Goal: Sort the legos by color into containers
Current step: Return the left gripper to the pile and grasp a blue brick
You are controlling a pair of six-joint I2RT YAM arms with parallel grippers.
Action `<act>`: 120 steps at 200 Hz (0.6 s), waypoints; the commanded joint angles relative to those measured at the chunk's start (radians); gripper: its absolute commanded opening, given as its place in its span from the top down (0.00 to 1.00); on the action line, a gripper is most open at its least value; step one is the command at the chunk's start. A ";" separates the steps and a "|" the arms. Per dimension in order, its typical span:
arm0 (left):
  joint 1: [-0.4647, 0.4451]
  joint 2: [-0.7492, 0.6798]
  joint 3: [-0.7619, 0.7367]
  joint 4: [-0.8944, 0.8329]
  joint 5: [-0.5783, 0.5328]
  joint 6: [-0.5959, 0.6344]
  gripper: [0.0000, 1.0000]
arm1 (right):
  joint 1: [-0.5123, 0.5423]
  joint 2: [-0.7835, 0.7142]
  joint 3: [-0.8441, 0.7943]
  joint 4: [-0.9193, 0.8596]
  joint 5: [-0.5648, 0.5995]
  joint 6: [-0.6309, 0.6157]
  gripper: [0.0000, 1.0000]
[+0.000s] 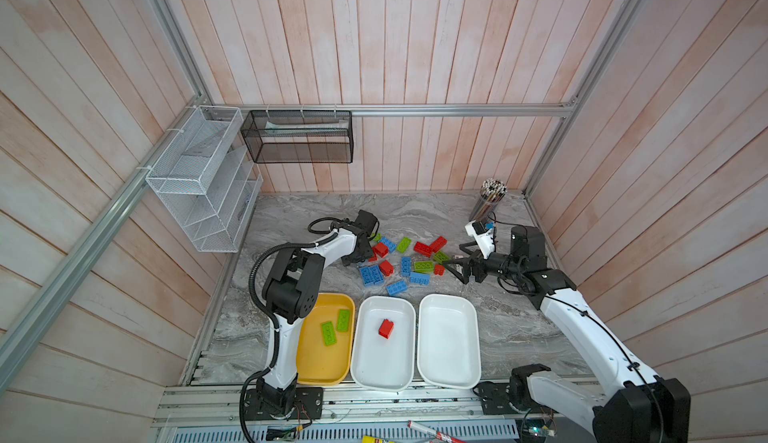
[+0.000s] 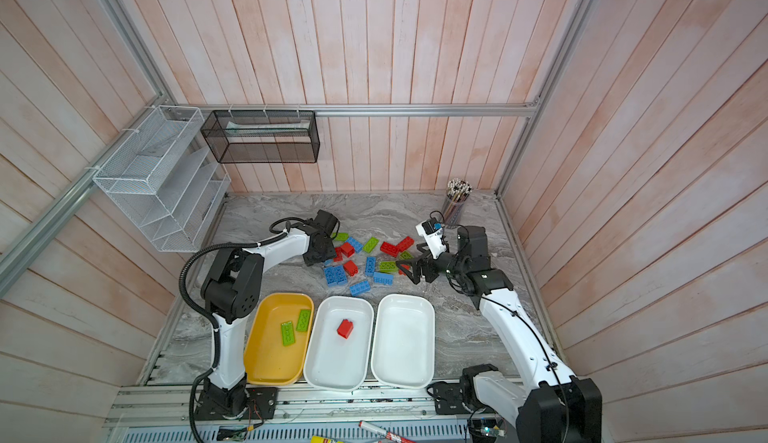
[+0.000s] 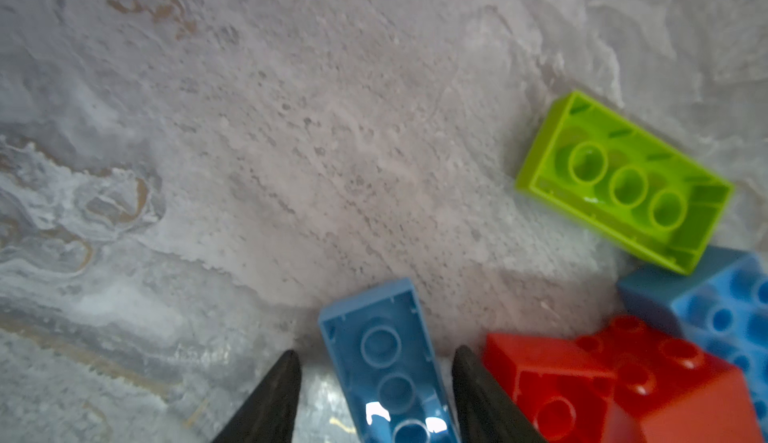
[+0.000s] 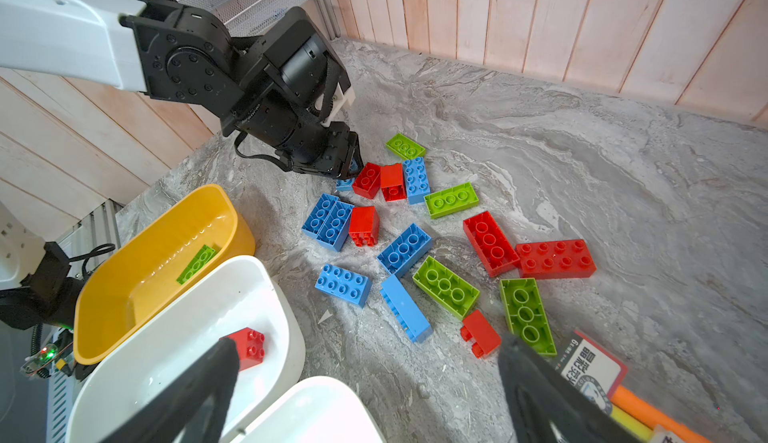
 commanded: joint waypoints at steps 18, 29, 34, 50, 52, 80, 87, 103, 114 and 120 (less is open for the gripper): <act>-0.011 0.034 -0.026 -0.044 -0.027 0.001 0.42 | -0.012 -0.004 -0.014 0.001 -0.035 -0.020 0.02; -0.006 0.036 -0.032 -0.037 -0.033 0.017 0.47 | -0.018 -0.008 -0.017 -0.003 -0.037 -0.023 0.02; 0.000 0.040 -0.033 -0.034 -0.033 0.023 0.49 | -0.021 -0.013 -0.020 -0.002 -0.039 -0.023 0.02; 0.014 0.051 -0.017 -0.033 -0.030 0.043 0.57 | -0.029 -0.027 -0.033 0.004 -0.040 -0.018 0.02; 0.016 0.052 -0.016 -0.033 -0.032 0.045 0.58 | -0.029 -0.028 -0.034 0.004 -0.040 -0.016 0.02; 0.017 0.061 0.002 -0.040 -0.018 0.066 0.67 | -0.032 -0.037 -0.041 0.004 -0.045 -0.012 0.02; 0.016 0.059 0.002 -0.046 -0.022 0.074 0.69 | -0.033 -0.038 -0.040 0.002 -0.043 -0.012 0.02; 0.022 0.041 0.001 -0.054 -0.034 0.105 0.72 | -0.036 -0.039 -0.032 -0.007 -0.045 -0.016 0.02; 0.025 0.014 0.004 -0.061 -0.034 0.134 0.72 | -0.037 -0.041 -0.029 -0.004 -0.046 -0.013 0.02; 0.027 -0.006 0.004 -0.066 -0.034 0.151 0.72 | -0.037 -0.041 -0.028 -0.003 -0.050 -0.010 0.02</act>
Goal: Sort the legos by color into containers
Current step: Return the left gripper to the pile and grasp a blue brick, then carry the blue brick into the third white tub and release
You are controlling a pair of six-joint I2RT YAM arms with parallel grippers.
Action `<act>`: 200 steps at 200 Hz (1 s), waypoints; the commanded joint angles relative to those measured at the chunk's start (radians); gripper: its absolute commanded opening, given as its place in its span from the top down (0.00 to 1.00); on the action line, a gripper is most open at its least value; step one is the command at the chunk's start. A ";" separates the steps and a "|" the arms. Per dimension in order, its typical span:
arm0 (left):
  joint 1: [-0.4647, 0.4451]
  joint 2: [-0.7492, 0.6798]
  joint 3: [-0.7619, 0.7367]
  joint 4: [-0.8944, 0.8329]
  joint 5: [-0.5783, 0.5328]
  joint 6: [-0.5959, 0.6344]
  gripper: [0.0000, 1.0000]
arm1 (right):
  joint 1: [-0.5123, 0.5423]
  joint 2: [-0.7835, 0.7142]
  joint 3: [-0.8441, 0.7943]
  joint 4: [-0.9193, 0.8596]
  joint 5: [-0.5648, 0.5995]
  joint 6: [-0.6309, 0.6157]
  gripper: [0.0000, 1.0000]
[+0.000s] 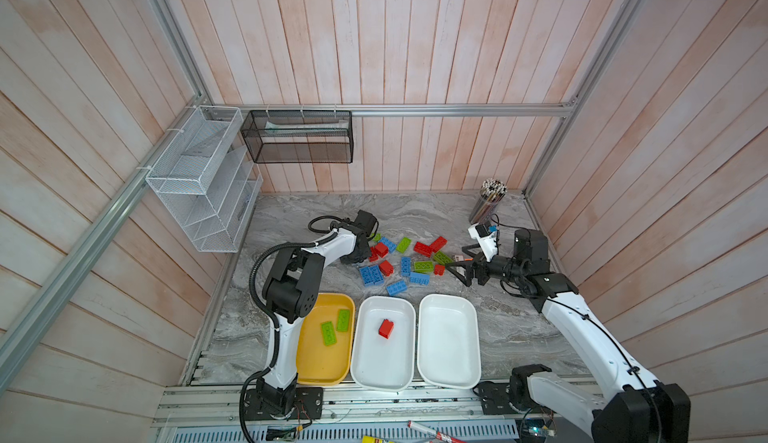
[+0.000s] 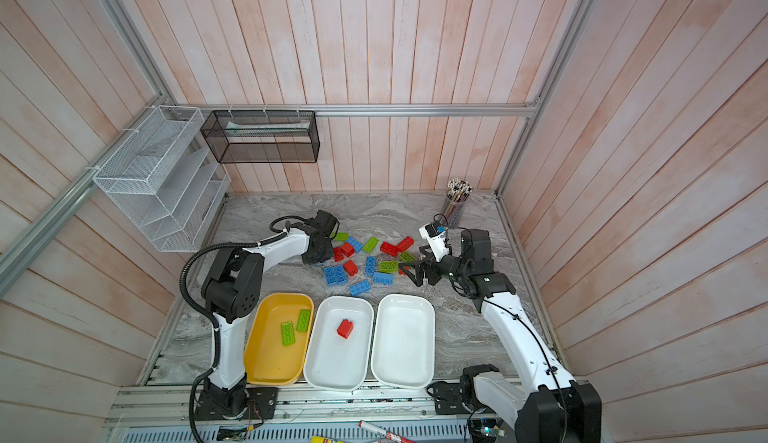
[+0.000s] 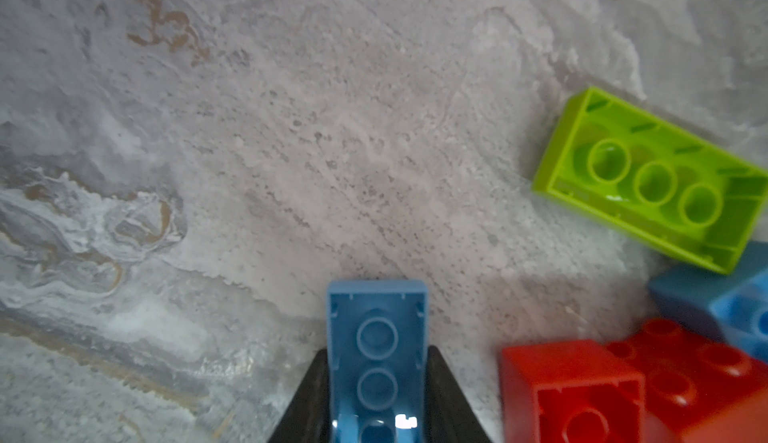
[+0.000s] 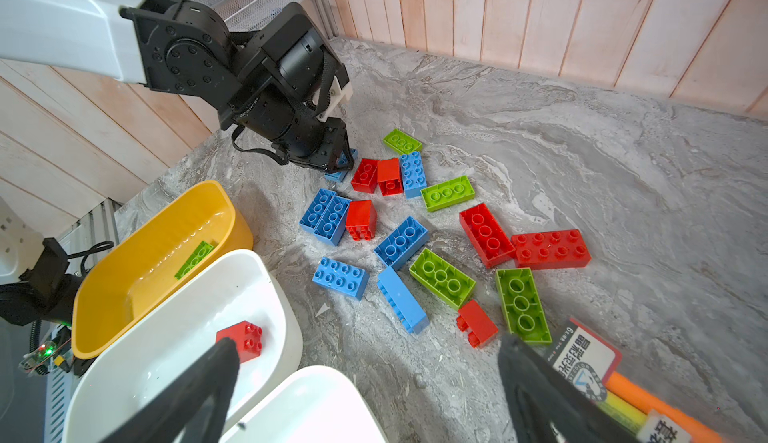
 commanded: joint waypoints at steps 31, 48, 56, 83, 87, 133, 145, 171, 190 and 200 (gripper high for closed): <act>0.008 -0.147 0.005 -0.109 0.038 0.156 0.72 | -0.007 -0.021 0.011 0.016 -0.071 0.035 0.02; -0.011 -0.247 -0.027 -0.140 0.097 0.193 0.72 | -0.006 -0.022 0.021 0.011 -0.080 0.045 0.02; -0.028 -0.297 -0.050 -0.151 0.131 0.202 0.72 | -0.006 -0.023 0.029 0.001 -0.090 0.048 0.02; -0.122 -0.447 -0.152 -0.178 0.224 0.194 0.72 | -0.007 -0.021 0.051 -0.038 -0.131 0.051 0.02; -0.141 -0.467 -0.166 -0.178 0.236 0.188 0.72 | -0.005 -0.021 0.054 -0.046 -0.134 0.049 0.02; -0.410 -0.583 -0.299 -0.057 0.358 0.048 0.72 | -0.009 -0.028 0.108 -0.185 -0.090 0.000 0.02; -0.487 -0.553 -0.300 -0.015 0.376 0.027 0.72 | -0.021 -0.021 0.120 -0.212 -0.080 -0.001 0.02; -0.600 -0.478 -0.273 0.025 0.377 0.011 0.72 | -0.056 -0.017 0.134 -0.264 -0.088 0.001 0.02; -0.647 -0.427 -0.240 0.065 0.378 0.012 0.72 | -0.083 -0.019 0.133 -0.285 -0.085 0.010 0.02; -0.671 -0.391 -0.217 0.088 0.383 0.016 0.72 | -0.096 -0.024 0.127 -0.281 -0.078 0.020 0.02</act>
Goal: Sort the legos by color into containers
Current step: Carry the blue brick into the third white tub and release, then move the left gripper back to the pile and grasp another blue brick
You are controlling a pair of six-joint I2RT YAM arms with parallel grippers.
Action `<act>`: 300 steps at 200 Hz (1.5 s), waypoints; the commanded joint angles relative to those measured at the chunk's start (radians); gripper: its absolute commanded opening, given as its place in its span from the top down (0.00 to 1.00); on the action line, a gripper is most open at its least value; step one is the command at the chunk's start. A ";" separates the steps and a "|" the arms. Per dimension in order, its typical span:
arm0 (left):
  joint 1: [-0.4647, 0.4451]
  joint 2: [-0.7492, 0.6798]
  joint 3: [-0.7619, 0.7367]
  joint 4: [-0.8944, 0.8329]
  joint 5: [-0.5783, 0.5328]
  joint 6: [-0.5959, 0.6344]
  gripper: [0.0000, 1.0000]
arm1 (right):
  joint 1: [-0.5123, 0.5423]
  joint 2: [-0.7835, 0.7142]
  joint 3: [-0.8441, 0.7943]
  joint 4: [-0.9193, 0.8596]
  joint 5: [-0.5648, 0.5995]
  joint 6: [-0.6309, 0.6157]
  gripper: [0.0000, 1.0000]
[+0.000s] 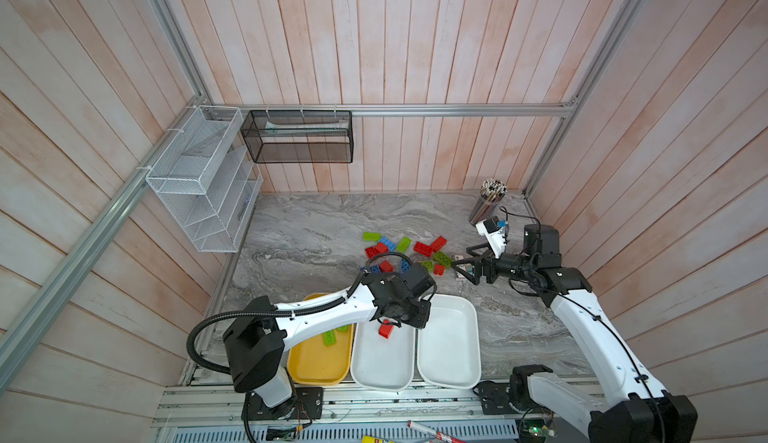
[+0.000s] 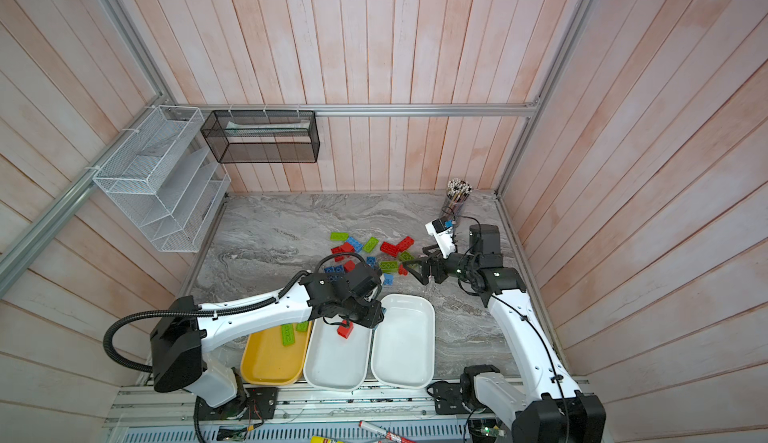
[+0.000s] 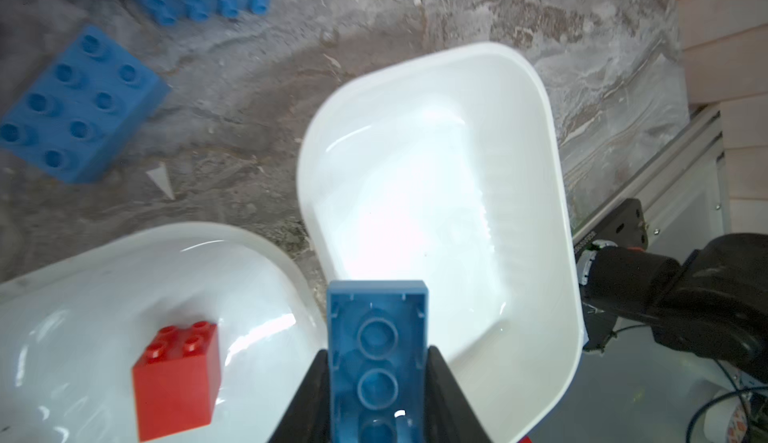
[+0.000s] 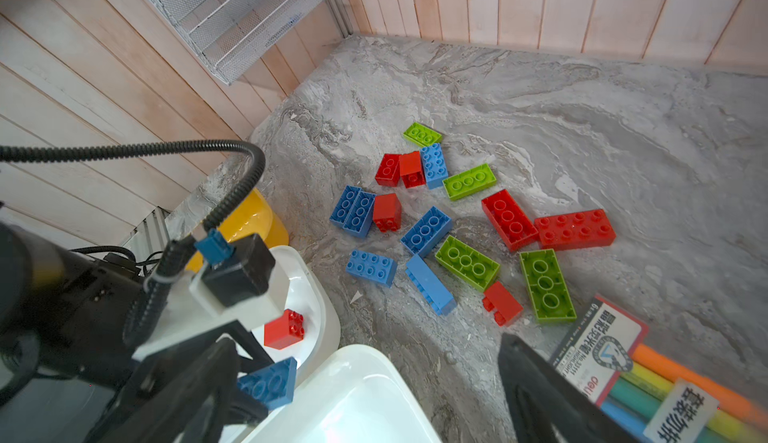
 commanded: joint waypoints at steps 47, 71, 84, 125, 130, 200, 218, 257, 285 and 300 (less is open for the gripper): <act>-0.065 0.243 0.131 0.075 -0.091 -0.037 0.72 | -0.036 -0.029 0.009 -0.053 0.045 0.016 0.02; -0.065 0.268 0.174 0.081 -0.140 -0.038 0.64 | -0.036 -0.030 0.005 -0.047 0.050 0.025 0.02; -0.066 0.257 0.183 0.080 -0.139 -0.042 0.55 | -0.036 -0.035 0.009 -0.053 0.050 0.023 0.02; -0.042 0.129 0.170 0.030 -0.085 -0.006 0.33 | -0.037 -0.043 0.015 -0.063 0.047 0.012 0.02; -0.030 0.111 0.172 0.020 -0.068 0.008 0.33 | -0.036 -0.043 0.015 -0.059 0.041 0.014 0.02; 0.296 -0.047 0.119 -0.149 -0.145 0.096 0.32 | -0.033 -0.021 -0.003 0.012 -0.025 0.056 0.02; 0.405 -0.051 0.076 -0.115 -0.159 0.096 0.32 | -0.033 -0.018 -0.012 0.025 -0.031 0.063 0.02; 0.530 0.015 0.062 -0.046 -0.206 0.083 0.31 | -0.028 -0.016 -0.030 0.046 -0.033 0.073 0.02; 0.575 0.097 0.054 -0.005 -0.233 0.056 0.31 | -0.027 -0.014 -0.040 0.058 -0.036 0.077 0.02; 0.583 0.137 0.061 0.003 -0.251 0.039 0.31 | -0.027 -0.012 -0.046 0.061 -0.036 0.077 0.02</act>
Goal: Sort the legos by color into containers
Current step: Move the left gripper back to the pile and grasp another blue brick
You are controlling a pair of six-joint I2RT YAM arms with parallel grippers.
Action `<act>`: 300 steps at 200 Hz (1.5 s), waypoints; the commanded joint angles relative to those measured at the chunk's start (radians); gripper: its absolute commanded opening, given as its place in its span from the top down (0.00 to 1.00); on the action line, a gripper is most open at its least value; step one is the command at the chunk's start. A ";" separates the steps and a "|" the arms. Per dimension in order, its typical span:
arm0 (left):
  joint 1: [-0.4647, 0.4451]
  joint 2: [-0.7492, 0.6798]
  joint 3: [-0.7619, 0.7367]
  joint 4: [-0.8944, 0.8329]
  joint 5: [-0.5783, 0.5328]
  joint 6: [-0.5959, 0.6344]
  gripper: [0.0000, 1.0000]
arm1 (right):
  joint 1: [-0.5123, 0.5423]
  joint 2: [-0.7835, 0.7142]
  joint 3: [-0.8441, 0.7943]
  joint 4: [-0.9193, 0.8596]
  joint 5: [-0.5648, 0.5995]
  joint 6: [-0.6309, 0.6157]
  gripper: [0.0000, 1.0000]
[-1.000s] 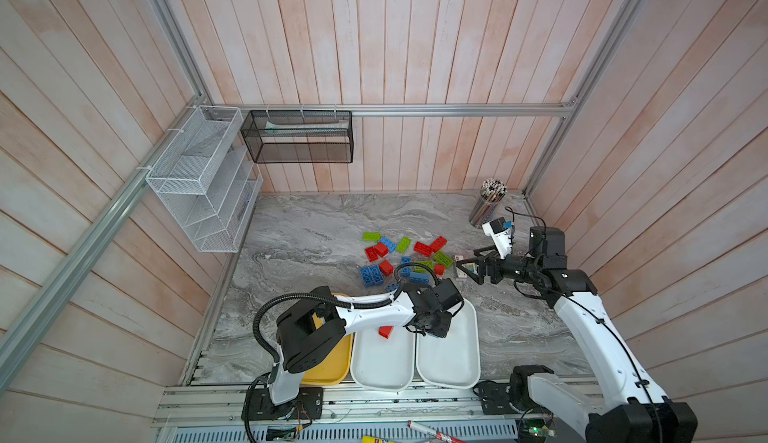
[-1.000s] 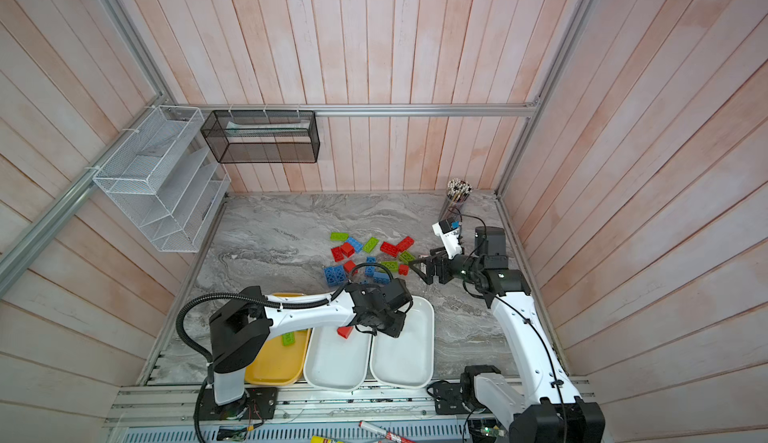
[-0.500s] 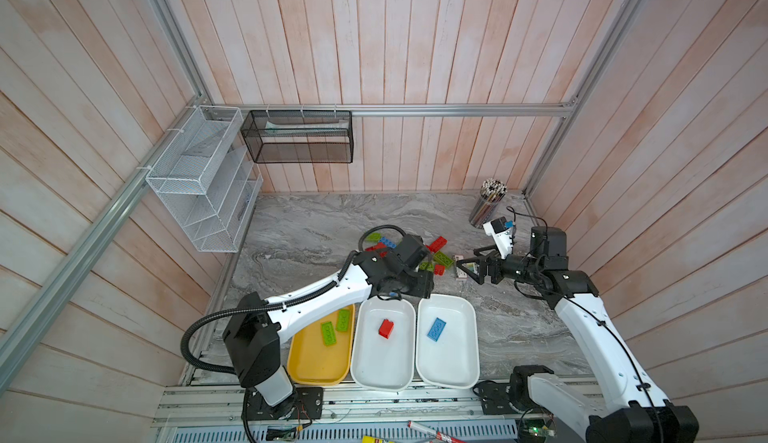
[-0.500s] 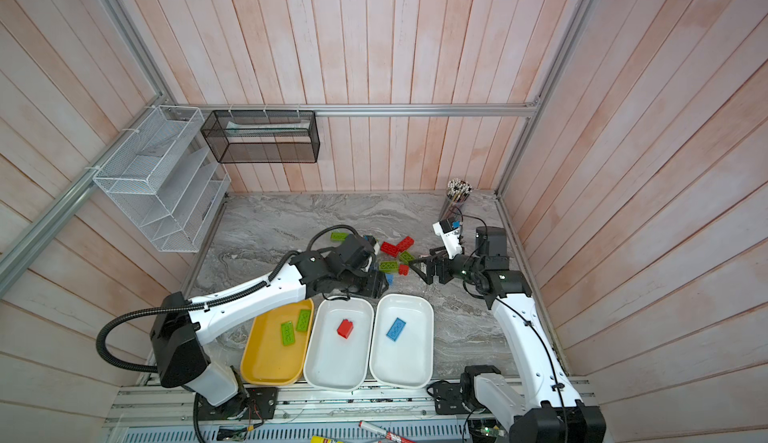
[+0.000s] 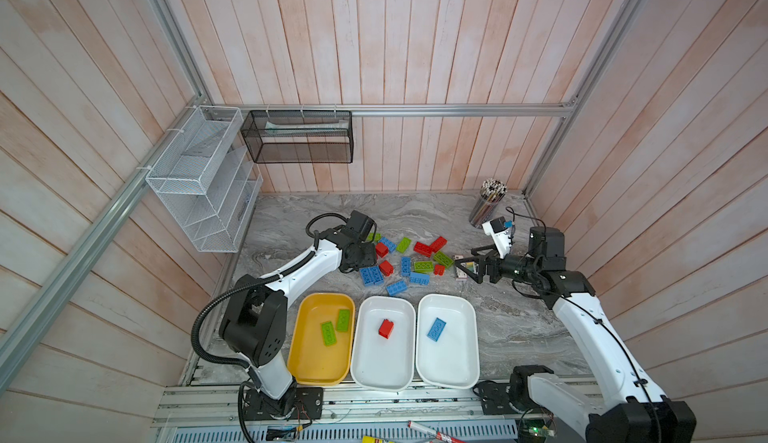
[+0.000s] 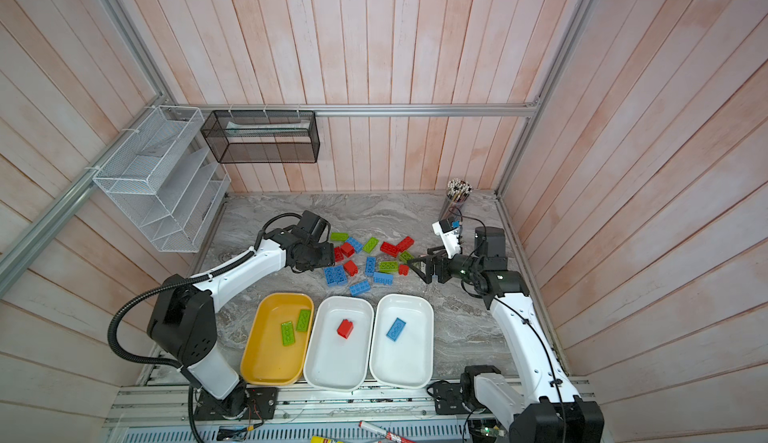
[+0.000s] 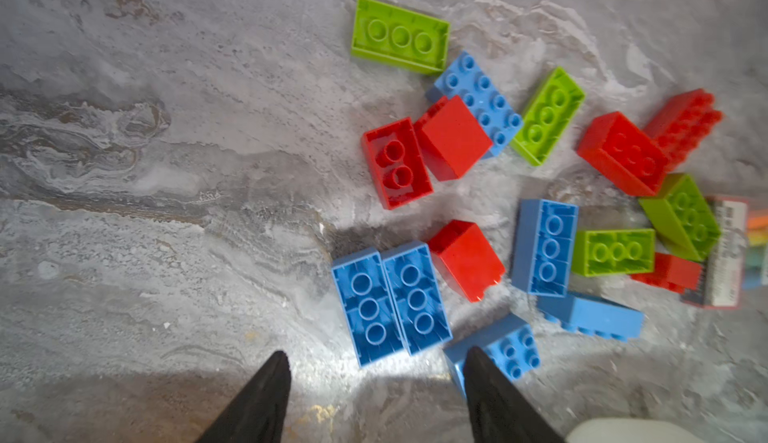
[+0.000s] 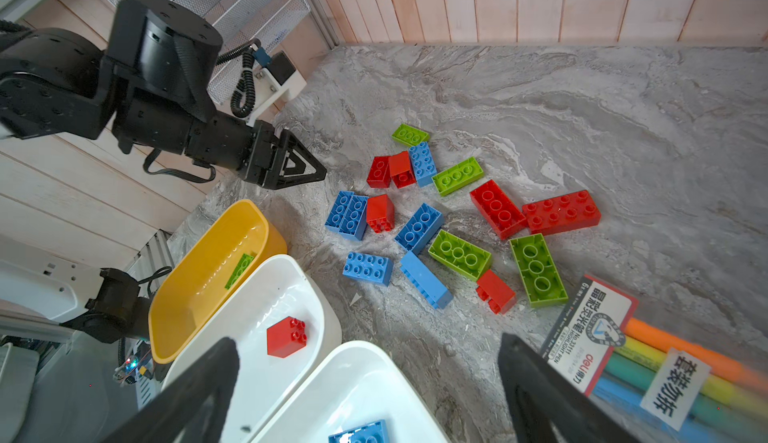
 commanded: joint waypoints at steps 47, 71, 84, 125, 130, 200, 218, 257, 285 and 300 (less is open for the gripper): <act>0.036 0.148 0.010 0.063 -0.096 -0.058 0.31 | 0.004 0.016 -0.026 0.034 -0.029 0.010 0.02; 0.037 0.181 0.038 0.077 -0.077 -0.057 0.31 | 0.004 0.020 -0.028 0.035 -0.032 0.005 0.02; 0.037 0.197 0.041 0.092 -0.055 -0.056 0.31 | 0.003 0.020 -0.030 0.037 -0.031 0.006 0.02; 0.036 0.244 0.062 0.104 -0.032 -0.059 0.31 | 0.004 0.021 -0.037 0.040 -0.029 0.003 0.02; 0.036 0.248 0.065 0.102 -0.029 -0.060 0.31 | 0.004 0.020 -0.037 0.040 -0.030 0.003 0.02; 0.001 0.200 0.027 0.034 -0.023 -0.037 0.31 | 0.004 0.026 -0.032 0.040 -0.028 -0.003 0.02; -0.011 0.180 -0.001 0.031 -0.021 -0.041 0.31 | 0.004 0.029 -0.031 0.041 -0.029 -0.003 0.02; -0.023 0.159 -0.030 0.008 -0.043 -0.043 0.32 | 0.004 0.034 -0.032 0.044 -0.035 -0.004 0.02; -0.034 0.154 -0.044 0.007 -0.041 -0.048 0.34 | 0.004 0.030 -0.035 0.047 -0.034 -0.003 0.02; -0.034 0.161 -0.045 0.016 -0.048 -0.047 0.41 | 0.004 0.030 -0.037 0.049 -0.035 -0.001 0.02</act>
